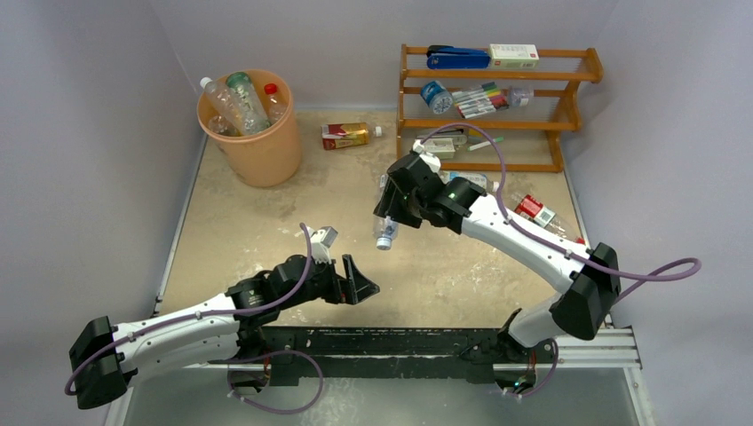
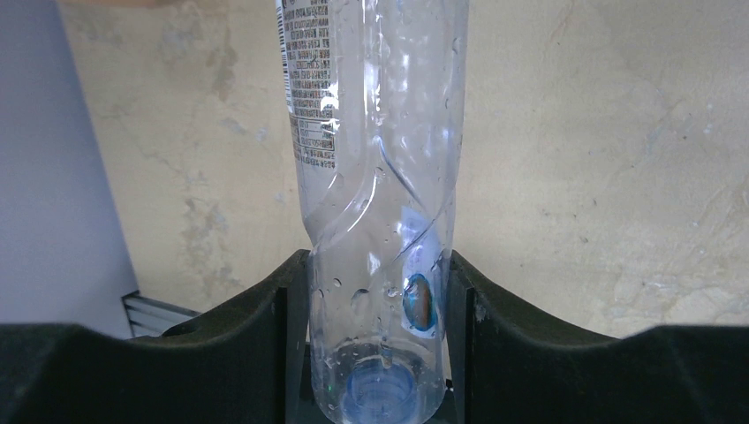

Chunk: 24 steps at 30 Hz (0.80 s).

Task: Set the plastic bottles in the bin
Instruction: Pick up the plastic bottle at the center of the board.

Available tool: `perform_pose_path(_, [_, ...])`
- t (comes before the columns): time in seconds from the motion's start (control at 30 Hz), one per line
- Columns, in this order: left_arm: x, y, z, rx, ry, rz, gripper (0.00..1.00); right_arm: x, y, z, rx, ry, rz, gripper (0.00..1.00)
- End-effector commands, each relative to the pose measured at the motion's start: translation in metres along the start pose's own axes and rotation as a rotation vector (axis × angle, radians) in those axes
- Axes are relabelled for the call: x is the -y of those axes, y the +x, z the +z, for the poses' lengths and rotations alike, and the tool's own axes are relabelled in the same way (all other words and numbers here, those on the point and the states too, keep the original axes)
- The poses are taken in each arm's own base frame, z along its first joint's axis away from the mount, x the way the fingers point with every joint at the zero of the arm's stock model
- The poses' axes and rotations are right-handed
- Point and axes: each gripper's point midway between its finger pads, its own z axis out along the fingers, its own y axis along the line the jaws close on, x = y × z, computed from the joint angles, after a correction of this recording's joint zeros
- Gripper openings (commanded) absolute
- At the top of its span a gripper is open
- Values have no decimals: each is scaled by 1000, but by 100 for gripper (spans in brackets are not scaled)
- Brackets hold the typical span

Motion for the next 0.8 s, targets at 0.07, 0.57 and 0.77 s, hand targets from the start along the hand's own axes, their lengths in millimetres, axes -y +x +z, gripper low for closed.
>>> perform_pose_path(0.07, [13,-1,-1,5,73,14,93,-24,-27,-34,91,-179,58,36])
perform_pose_path(0.57, [12,-12,1,47,45,28,96,-45,-29,-28,45,-303,21,36])
perform_pose_path(0.77, [19,-22,7,89,55,-3,96,-60,-40,-61,100,-429,3,36])
